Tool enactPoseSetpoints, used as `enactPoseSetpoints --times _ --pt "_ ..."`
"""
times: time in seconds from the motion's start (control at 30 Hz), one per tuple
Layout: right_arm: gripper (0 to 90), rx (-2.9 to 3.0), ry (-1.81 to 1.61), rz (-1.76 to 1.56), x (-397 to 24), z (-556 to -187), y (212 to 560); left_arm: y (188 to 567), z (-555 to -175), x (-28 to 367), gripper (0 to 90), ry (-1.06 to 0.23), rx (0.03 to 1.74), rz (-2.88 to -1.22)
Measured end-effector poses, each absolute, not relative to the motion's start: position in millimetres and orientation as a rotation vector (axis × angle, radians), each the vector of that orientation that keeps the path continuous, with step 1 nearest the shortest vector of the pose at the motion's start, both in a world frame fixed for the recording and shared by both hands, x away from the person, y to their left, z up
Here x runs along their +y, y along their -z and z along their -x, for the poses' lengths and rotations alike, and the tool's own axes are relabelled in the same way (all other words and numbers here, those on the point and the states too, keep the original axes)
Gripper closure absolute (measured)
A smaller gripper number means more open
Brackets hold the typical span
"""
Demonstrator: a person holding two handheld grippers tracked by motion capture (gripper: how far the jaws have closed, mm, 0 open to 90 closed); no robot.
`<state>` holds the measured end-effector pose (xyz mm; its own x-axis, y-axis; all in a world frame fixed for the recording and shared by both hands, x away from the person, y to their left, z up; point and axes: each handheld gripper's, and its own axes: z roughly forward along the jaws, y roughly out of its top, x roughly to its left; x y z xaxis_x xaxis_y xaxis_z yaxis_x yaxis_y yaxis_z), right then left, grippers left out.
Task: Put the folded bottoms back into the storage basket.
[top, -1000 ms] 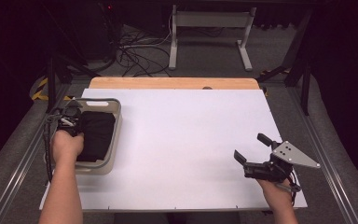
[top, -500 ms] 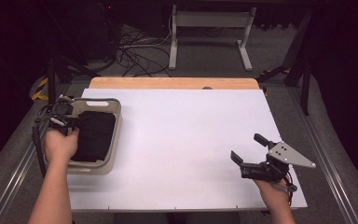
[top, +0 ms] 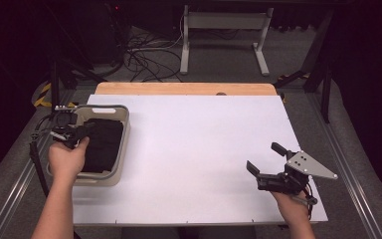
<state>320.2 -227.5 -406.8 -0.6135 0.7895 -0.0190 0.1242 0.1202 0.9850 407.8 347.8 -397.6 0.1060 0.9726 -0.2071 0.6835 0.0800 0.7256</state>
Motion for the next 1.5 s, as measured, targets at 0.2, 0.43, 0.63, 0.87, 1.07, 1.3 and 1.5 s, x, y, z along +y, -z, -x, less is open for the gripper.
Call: enactPoseSetpoints --times 0.2,0.43,0.63,0.87,1.07,1.3,1.5 --pt "0.1 1.836 -1.535 -0.889 -230 -321 407 399 -401 346 90.0 -0.512 1.600 -1.624" --pt "0.1 1.835 -1.534 -0.889 -230 -320 407 393 -383 343 89.9 -0.533 1.507 -1.516" --pt "0.1 1.838 -1.536 -0.892 -230 -321 407 391 -374 334 77.0 -0.583 1.409 -1.510" --pt "0.1 1.834 -1.538 -0.894 -230 -320 407 389 -368 324 49.8 -0.618 1.324 -1.514" --pt "0.1 1.835 -1.535 -0.890 -230 -320 407 388 -363 321 41.7 -0.629 1.262 -1.513" --pt "0.1 1.835 -1.535 -0.889 -230 -320 407 392 -359 315 32.7 -0.608 1.193 -1.536" --pt "0.1 1.839 -1.532 -0.887 -229 -320 407 393 -353 312 26.9 -0.600 1.133 -1.527"
